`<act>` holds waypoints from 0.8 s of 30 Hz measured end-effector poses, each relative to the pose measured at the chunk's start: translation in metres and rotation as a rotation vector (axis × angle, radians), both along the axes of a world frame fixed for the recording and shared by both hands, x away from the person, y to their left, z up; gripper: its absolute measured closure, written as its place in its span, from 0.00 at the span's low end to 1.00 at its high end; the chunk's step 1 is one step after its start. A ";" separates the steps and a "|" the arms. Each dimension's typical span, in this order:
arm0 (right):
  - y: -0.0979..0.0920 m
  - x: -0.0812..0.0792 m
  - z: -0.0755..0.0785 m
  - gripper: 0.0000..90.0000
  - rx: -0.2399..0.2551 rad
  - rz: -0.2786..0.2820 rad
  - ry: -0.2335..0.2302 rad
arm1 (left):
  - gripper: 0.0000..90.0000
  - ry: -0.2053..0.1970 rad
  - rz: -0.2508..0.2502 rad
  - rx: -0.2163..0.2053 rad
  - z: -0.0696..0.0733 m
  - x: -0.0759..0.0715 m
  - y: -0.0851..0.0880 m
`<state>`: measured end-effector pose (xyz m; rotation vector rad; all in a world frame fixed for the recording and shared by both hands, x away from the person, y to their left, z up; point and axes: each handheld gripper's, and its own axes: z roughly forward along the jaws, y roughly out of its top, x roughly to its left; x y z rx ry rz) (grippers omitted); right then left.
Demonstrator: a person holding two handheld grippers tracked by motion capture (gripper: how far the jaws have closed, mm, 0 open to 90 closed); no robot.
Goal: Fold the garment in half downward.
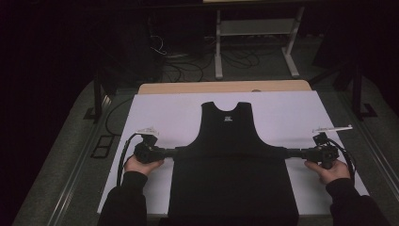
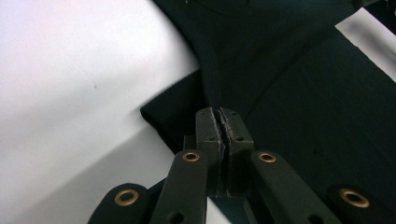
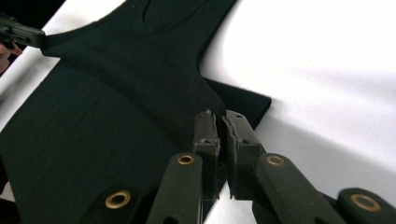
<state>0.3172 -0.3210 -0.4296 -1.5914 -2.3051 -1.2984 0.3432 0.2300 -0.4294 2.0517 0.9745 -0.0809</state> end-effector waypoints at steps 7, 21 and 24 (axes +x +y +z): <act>-0.002 -0.004 -0.002 0.92 0.007 0.001 0.024 | 0.96 0.006 -0.013 0.007 0.000 -0.002 0.001; -0.006 -0.013 0.003 0.92 0.033 0.002 0.013 | 0.96 0.008 -0.023 -0.010 0.004 -0.005 0.007; -0.008 -0.014 0.004 0.92 0.033 -0.012 0.007 | 0.96 0.010 -0.019 -0.018 0.005 -0.006 0.009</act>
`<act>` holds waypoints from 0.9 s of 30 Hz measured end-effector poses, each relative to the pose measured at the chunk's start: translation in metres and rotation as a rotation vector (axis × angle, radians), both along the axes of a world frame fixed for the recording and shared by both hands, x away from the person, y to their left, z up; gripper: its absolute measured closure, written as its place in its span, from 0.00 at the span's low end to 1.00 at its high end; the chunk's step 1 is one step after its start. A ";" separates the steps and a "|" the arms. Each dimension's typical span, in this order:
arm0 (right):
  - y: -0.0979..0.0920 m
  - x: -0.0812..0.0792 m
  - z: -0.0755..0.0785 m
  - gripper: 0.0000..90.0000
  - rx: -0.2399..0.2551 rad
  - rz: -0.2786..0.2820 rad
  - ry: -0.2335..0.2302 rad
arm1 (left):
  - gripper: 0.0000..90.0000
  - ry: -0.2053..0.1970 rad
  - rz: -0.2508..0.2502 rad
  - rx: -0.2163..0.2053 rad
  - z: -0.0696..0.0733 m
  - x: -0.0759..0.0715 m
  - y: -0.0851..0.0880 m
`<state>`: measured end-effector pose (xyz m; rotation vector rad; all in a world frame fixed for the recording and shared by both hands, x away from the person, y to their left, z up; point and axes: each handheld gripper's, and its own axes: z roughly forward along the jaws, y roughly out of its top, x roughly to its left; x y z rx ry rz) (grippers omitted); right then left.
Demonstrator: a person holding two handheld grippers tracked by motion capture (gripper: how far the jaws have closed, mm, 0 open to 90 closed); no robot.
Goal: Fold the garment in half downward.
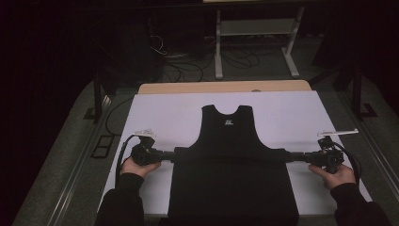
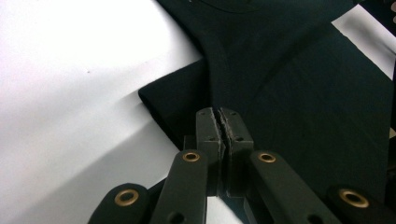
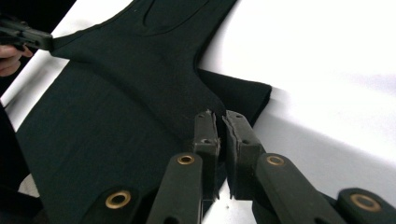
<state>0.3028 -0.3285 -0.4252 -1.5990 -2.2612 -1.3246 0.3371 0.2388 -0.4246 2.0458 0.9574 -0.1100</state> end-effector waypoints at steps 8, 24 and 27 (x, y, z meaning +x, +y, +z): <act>-0.003 -0.006 0.002 0.92 0.011 -0.013 0.010 | 0.97 0.000 -0.010 -0.021 0.003 -0.002 0.004; 0.003 -0.005 -0.012 0.92 -0.064 0.021 0.115 | 0.97 0.068 -0.033 0.054 -0.013 0.000 -0.002; 0.004 -0.004 -0.013 0.91 -0.067 0.026 0.119 | 0.96 0.072 -0.038 0.059 -0.014 0.001 -0.003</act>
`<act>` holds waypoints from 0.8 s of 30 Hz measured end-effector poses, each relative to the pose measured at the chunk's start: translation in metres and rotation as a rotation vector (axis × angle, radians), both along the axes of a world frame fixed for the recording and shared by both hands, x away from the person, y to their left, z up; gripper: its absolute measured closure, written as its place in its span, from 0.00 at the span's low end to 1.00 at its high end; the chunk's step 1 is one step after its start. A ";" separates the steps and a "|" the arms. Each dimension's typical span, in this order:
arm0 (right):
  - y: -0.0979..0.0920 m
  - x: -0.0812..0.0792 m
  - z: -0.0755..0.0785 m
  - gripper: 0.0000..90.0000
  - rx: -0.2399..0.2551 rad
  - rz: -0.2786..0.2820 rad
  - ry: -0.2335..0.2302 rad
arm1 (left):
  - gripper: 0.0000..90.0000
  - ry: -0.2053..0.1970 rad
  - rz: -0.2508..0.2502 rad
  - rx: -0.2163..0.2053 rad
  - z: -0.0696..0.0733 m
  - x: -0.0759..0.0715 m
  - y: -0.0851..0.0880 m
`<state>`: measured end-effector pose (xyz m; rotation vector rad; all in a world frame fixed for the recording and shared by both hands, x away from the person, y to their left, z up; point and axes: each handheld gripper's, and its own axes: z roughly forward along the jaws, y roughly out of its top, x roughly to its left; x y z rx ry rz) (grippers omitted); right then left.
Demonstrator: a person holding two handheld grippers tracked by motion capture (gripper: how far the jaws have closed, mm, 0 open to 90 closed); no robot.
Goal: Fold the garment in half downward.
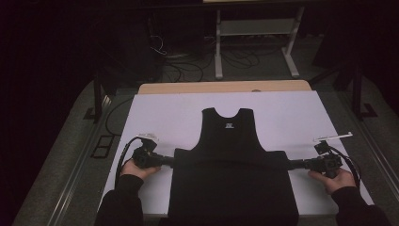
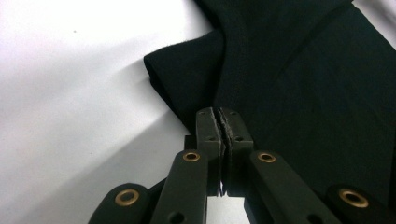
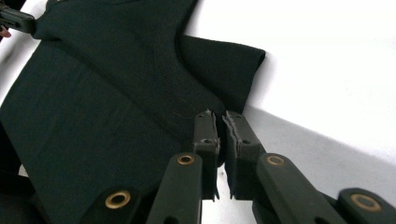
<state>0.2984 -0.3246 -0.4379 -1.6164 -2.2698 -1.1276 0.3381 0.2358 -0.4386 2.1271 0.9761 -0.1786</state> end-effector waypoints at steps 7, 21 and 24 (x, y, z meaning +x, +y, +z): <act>0.000 -0.001 0.002 0.82 0.012 0.002 -0.034 | 0.86 -0.009 0.006 -0.001 0.000 0.000 0.000; 0.001 -0.001 0.008 0.36 -0.016 -0.009 -0.163 | 0.35 -0.145 0.071 0.025 0.008 -0.003 -0.001; 0.000 0.000 0.009 0.30 -0.011 -0.005 -0.181 | 0.27 -0.166 0.079 0.016 0.009 -0.003 0.000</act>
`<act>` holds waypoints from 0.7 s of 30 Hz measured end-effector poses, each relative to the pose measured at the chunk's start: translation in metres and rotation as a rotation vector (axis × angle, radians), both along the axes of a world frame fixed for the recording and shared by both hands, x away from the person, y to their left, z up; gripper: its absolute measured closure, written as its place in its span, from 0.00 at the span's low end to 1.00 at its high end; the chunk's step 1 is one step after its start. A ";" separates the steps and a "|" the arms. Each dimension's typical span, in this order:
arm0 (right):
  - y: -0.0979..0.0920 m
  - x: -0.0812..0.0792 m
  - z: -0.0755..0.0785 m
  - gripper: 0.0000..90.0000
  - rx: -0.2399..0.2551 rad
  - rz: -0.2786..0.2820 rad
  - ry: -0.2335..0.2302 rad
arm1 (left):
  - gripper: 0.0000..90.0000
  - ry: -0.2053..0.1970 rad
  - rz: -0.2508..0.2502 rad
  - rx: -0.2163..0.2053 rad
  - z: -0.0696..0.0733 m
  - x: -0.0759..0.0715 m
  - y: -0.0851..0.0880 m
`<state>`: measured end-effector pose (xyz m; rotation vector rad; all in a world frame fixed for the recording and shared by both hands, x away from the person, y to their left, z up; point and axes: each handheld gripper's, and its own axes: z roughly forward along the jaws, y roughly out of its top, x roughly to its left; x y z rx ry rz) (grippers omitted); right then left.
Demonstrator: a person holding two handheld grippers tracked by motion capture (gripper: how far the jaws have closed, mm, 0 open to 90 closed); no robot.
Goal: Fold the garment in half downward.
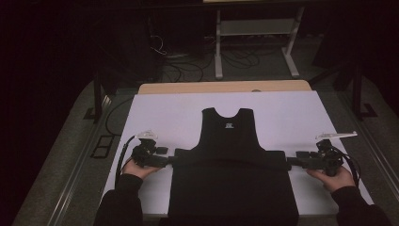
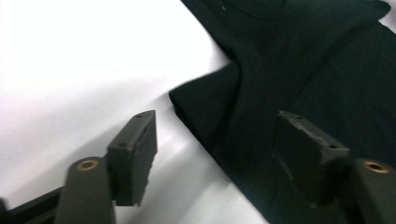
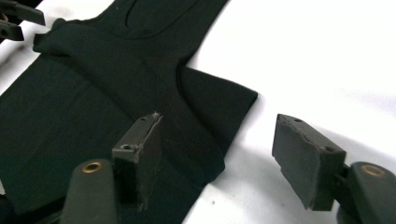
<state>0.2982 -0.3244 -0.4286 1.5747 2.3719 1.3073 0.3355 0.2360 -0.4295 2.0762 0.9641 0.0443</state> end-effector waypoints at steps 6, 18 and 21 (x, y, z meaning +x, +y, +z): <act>0.001 0.005 0.003 0.13 -0.016 -0.008 -0.033 | 0.15 -0.013 0.013 -0.034 0.002 0.005 0.002; 0.003 0.017 0.010 0.00 -0.057 -0.014 -0.091 | 0.01 -0.068 0.024 -0.022 0.003 0.016 -0.004; 0.004 0.020 0.013 0.00 -0.056 -0.010 -0.107 | 0.00 -0.071 0.024 -0.005 0.006 0.020 -0.005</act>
